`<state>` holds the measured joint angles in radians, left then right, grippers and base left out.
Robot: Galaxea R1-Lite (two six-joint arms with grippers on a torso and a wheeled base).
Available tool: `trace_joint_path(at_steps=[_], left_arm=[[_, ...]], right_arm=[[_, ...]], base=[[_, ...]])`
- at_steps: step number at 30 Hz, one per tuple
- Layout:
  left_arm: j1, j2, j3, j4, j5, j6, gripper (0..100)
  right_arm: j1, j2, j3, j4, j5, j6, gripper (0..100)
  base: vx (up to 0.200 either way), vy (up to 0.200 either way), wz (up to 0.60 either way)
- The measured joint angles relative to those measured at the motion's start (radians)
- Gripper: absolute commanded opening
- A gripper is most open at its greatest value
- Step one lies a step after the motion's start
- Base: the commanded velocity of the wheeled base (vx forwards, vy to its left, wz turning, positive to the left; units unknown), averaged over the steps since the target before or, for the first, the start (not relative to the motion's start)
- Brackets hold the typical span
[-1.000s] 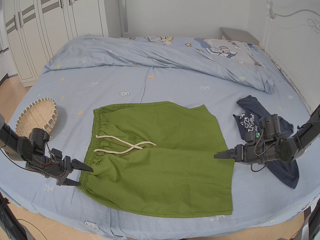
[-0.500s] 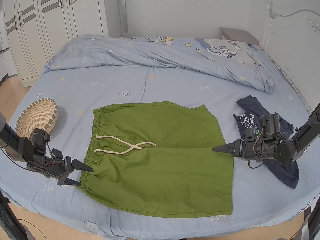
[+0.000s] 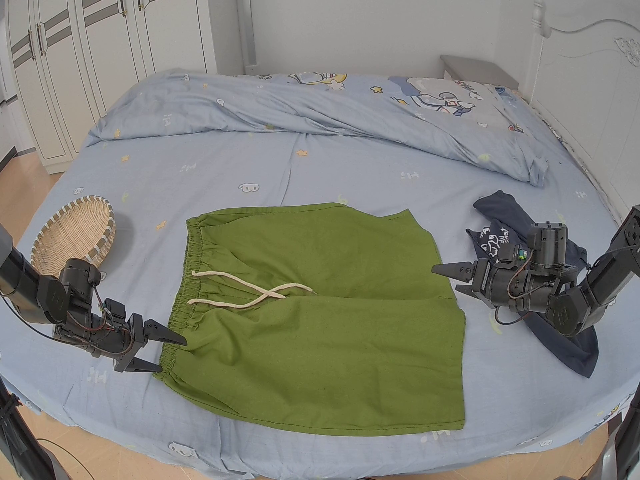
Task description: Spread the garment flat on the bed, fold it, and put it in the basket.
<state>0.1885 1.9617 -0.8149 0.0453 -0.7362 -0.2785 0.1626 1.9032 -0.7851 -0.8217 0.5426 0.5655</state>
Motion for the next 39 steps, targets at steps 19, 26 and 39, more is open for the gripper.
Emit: trace_joint_path(at_steps=[19, 26, 39], left_arm=[[-0.003, 0.001, 0.0, 0.0, 0.001, 0.001, 100], [-0.004, 0.0, 0.004, 0.001, 0.001, 0.0, 100], [-0.005, -0.007, 0.014, 0.001, 0.001, 0.001, 100]], right_arm=[[0.118, -0.043, 0.054, 0.037, -0.018, 0.002, 100], [0.113, 0.002, 0.039, 0.041, -0.053, -0.001, 100], [0.067, 0.109, -0.079, 0.205, -0.146, -0.002, 100]], base=[[0.0, 0.0, 0.0], [0.0, 0.0, 0.0], [0.0, 0.0, 0.0]])
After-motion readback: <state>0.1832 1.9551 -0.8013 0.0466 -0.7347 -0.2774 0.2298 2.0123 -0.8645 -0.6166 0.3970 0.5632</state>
